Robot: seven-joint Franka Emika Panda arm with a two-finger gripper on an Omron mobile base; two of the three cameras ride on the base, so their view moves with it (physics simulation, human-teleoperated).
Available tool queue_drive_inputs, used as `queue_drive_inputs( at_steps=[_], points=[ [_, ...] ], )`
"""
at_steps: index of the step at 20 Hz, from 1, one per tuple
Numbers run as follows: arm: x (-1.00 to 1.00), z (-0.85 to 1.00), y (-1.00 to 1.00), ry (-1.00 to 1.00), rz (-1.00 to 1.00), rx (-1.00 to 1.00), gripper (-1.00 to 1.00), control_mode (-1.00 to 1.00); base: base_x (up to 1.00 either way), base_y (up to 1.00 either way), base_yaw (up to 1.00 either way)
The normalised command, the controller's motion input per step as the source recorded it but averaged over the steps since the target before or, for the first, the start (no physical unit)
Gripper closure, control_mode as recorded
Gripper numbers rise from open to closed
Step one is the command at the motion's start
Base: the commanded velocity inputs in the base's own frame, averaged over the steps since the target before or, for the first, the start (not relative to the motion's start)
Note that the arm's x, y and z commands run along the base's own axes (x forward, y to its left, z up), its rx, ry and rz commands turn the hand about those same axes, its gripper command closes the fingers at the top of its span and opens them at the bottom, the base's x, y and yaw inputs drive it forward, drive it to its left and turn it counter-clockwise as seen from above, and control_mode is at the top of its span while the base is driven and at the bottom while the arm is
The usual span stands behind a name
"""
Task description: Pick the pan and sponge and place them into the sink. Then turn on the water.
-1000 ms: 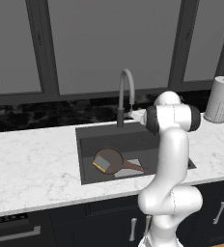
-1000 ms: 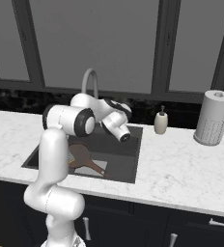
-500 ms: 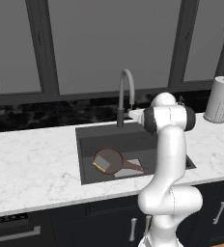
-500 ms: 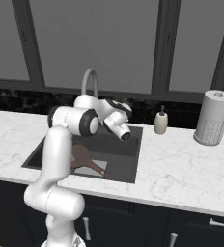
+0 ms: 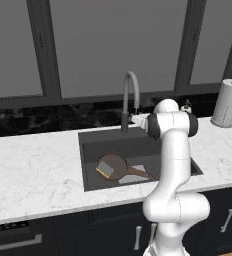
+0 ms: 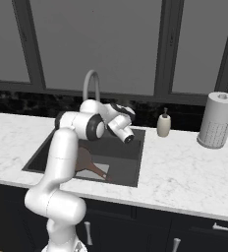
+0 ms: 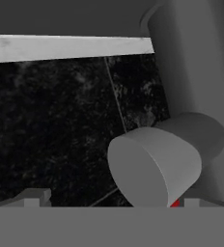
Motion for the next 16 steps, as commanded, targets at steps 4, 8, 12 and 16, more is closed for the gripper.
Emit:
queue_drive_inputs(
  at_steps=[4, 8, 12, 16],
  points=[
    [0.33, 0.00, 0.00, 0.00, -0.02, 0.00, -1.00, -1.00, 0.00, 0.00, 0.00],
    [0.36, 0.00, 0.00, 0.00, -0.01, 0.00, -1.00, -1.00, 0.00, 0.00, 0.00],
    [0.39, 0.00, 0.00, 0.00, -0.02, 0.00, -1.00, -1.00, 0.00, 0.00, 0.00],
    [0.35, 0.01, 0.00, 0.00, -0.03, 0.00, 1.00, -1.00, 0.00, 0.00, 0.00]
  ],
)
